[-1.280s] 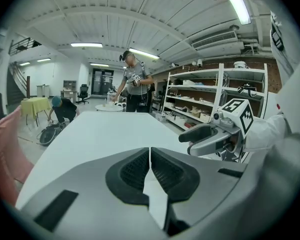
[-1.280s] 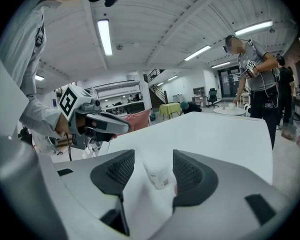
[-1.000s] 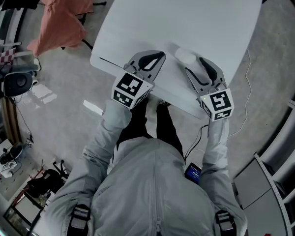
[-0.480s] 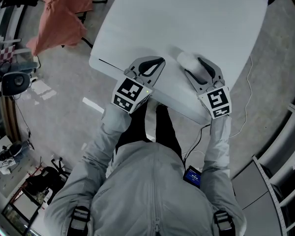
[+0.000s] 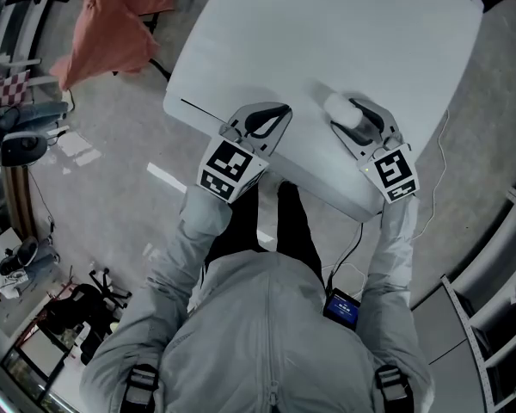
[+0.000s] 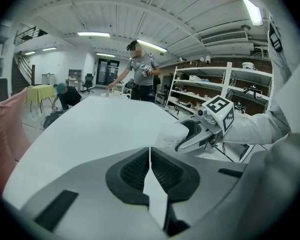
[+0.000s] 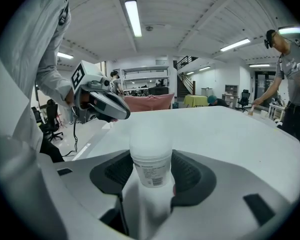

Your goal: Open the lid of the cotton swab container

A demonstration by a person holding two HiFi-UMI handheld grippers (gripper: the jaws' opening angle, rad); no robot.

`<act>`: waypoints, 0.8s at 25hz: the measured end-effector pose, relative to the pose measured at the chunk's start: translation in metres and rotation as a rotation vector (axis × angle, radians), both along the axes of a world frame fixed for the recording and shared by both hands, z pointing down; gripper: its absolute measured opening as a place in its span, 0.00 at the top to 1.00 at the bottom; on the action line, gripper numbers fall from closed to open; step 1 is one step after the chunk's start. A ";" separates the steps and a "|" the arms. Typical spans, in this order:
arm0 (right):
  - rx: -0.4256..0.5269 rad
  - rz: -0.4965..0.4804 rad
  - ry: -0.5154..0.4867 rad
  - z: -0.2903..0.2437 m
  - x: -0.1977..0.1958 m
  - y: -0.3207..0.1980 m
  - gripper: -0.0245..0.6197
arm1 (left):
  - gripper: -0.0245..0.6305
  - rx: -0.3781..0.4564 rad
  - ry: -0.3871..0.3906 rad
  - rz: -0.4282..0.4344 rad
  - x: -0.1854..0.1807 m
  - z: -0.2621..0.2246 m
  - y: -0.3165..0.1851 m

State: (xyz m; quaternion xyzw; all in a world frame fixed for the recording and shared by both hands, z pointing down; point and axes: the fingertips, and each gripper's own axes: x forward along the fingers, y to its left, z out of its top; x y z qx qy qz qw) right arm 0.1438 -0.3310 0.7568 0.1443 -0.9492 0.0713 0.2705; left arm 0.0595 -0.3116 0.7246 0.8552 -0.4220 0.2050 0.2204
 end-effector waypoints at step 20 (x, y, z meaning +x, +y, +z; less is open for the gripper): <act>0.048 0.048 -0.025 -0.006 -0.029 0.008 0.60 | 0.92 -0.002 0.023 0.087 -0.022 -0.006 0.013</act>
